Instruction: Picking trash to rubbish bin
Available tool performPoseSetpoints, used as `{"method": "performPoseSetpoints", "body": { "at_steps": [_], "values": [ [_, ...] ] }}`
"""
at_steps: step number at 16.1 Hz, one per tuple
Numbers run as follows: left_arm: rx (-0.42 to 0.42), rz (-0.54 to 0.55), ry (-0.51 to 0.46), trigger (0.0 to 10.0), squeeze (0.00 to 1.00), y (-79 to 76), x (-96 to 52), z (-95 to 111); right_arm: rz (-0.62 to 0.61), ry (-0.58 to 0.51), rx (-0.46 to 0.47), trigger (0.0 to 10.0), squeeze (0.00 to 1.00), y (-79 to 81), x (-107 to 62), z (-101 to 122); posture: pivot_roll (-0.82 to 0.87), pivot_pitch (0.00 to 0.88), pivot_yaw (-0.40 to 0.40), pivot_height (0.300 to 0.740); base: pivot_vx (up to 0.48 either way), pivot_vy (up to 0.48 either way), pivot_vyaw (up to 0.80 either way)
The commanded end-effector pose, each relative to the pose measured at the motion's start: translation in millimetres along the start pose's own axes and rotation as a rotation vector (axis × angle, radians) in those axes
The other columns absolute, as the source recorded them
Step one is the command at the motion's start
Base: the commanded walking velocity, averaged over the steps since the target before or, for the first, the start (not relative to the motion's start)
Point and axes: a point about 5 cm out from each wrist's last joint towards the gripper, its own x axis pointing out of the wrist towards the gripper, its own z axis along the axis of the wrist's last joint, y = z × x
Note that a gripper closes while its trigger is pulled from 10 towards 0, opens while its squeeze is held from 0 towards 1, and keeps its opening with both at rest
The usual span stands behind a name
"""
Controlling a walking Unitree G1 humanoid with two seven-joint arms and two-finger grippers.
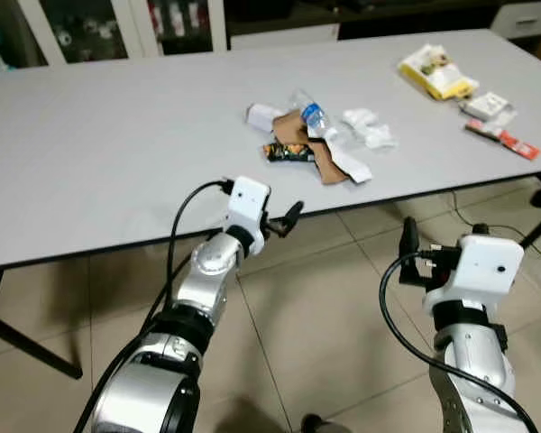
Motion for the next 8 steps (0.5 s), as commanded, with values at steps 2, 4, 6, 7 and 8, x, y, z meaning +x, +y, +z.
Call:
{"method": "performPoseSetpoints", "body": {
  "at_steps": [2,4,6,7,8],
  "values": [
    [0.019,-0.010,-0.020,10.0,0.00,2.7,2.2,6.9,-0.005,-0.006,-0.009,10.0,0.00,-0.2,-1.1,1.4,0.01,0.073,0.027,0.740,0.461,0.000,0.00],
    [0.021,-0.009,-0.022,10.0,0.00,3.6,2.4,7.7,-0.006,-0.006,-0.010,10.0,0.00,0.0,-0.8,1.6,0.02,0.074,0.028,0.740,0.476,0.000,0.00],
    [0.030,-0.013,-0.027,10.0,0.00,4.3,2.4,8.7,-0.004,-0.007,-0.016,10.0,0.00,0.6,0.8,2.0,0.02,0.074,0.029,0.740,0.474,0.000,0.00],
    [0.035,-0.016,-0.030,10.0,0.00,4.6,2.5,9.3,-0.003,-0.007,-0.018,10.0,0.00,0.9,1.4,2.1,0.02,0.074,0.029,0.740,0.480,0.000,0.00],
    [0.037,-0.017,-0.031,10.0,0.00,4.8,2.6,9.8,-0.003,-0.006,-0.019,10.0,0.00,1.2,1.8,1.9,0.02,0.073,0.030,0.740,0.472,0.000,0.00]
  ]
}}
